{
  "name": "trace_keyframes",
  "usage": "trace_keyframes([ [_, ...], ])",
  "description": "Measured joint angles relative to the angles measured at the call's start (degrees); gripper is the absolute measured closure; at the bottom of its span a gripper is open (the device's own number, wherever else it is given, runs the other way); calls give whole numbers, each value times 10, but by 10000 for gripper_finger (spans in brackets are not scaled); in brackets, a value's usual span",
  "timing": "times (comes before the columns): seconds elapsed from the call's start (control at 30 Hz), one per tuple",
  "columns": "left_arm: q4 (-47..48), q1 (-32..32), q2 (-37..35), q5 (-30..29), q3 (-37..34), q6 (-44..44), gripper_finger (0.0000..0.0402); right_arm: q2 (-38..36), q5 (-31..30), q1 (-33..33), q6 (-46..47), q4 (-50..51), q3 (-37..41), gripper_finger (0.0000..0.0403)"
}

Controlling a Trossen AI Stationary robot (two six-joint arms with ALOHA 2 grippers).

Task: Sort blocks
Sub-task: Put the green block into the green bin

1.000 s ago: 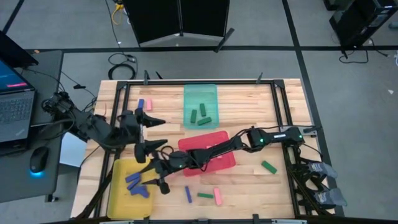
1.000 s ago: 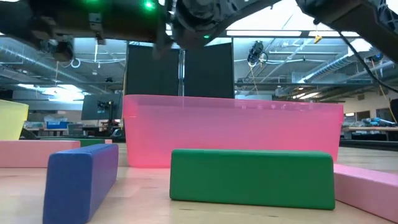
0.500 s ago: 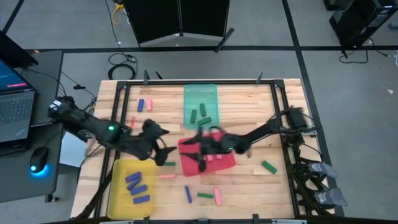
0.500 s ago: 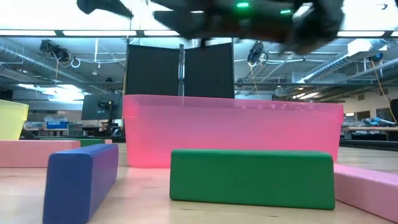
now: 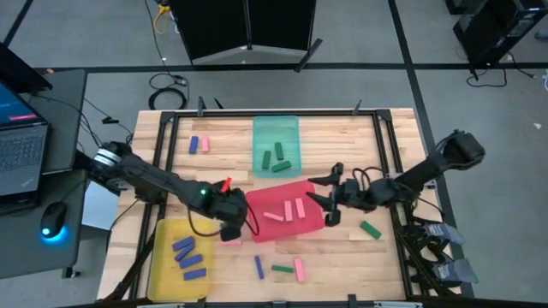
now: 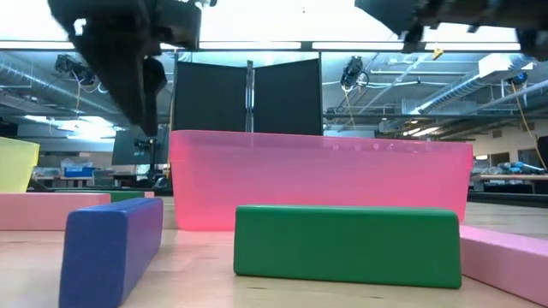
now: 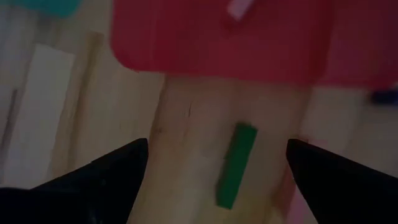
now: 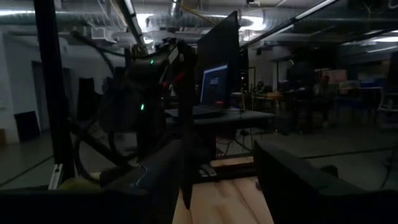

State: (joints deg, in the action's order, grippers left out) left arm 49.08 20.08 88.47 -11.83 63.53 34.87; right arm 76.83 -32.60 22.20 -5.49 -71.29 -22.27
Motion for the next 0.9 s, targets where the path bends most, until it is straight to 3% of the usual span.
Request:
trace_keyframes([
  [0.33,12,0,39,29,-1,-45,11,-43,-101,78,-37,2,32,197],
  [0.7,-47,0,38,56,-74,-17,12,-43,-133,103,-52,2,32,197],
  [0.9,-100,0,38,63,-105,-14,62,-43,-145,103,-53,2,32,197],
])
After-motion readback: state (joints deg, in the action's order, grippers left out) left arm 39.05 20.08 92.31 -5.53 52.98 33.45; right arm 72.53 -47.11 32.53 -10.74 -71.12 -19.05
